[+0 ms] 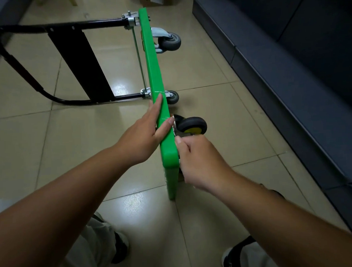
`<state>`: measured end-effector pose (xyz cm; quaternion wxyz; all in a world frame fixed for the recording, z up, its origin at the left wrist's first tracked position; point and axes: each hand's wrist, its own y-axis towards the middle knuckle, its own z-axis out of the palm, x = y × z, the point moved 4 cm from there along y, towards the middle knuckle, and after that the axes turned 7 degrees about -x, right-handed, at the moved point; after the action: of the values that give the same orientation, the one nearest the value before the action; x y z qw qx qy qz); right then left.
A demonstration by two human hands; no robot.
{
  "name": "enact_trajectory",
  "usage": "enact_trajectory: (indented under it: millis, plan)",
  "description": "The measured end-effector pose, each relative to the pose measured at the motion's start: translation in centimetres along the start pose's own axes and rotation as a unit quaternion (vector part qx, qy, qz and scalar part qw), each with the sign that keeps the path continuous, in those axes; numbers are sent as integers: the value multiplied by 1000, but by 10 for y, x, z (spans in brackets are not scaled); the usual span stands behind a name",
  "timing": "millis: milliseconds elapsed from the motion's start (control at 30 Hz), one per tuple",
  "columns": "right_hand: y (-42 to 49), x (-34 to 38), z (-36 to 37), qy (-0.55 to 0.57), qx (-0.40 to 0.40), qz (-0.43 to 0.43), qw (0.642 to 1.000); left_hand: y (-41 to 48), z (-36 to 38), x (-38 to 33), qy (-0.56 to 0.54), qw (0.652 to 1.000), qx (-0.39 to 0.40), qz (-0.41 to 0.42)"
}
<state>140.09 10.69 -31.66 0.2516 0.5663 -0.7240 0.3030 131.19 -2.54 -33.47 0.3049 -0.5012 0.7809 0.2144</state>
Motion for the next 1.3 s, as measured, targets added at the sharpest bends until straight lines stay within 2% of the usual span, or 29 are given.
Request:
enact_trajectory:
  millis: [267, 367, 433, 567, 667, 767, 800, 900, 933, 1133, 1300]
  plan:
    - [-6, -60, 54, 34, -137, -105, 984, 2, 0, 7, -17, 1000, 14, -4]
    - [10, -72, 68, 56, -163, -149, 974, 3, 1, 7, -21, 1000, 15, -6]
    - [16, -75, 72, 33, -173, -179, 968, 4, 1, 6, -19, 1000, 14, -6]
    - [21, -81, 68, 13, -152, -217, 964, 2, -1, 2, -21, 999, 18, -25]
    - [18, -95, 45, -65, -82, -189, 976, 0, -5, -3, -35, 999, 21, -30]
    - [-1, -107, 11, -125, 17, -103, 987, -6, -7, -7, -77, 996, 16, -38]
    - [-7, -107, -2, -111, 40, -57, 991, -9, -8, -8, -95, 994, 11, -47]
    - [-17, -89, -34, 30, 76, 112, 990, -20, -10, -14, -101, 992, 2, -74]
    - [-16, -79, -42, 63, 74, 137, 986, -23, -10, -16, -93, 993, 5, -78]
    - [8, -27, -39, 133, 35, 105, 985, -14, -15, -21, -13, 998, -1, -68]
    - [17, -14, -30, 170, 38, 80, 981, 3, -13, -14, -49, 998, -22, -34]
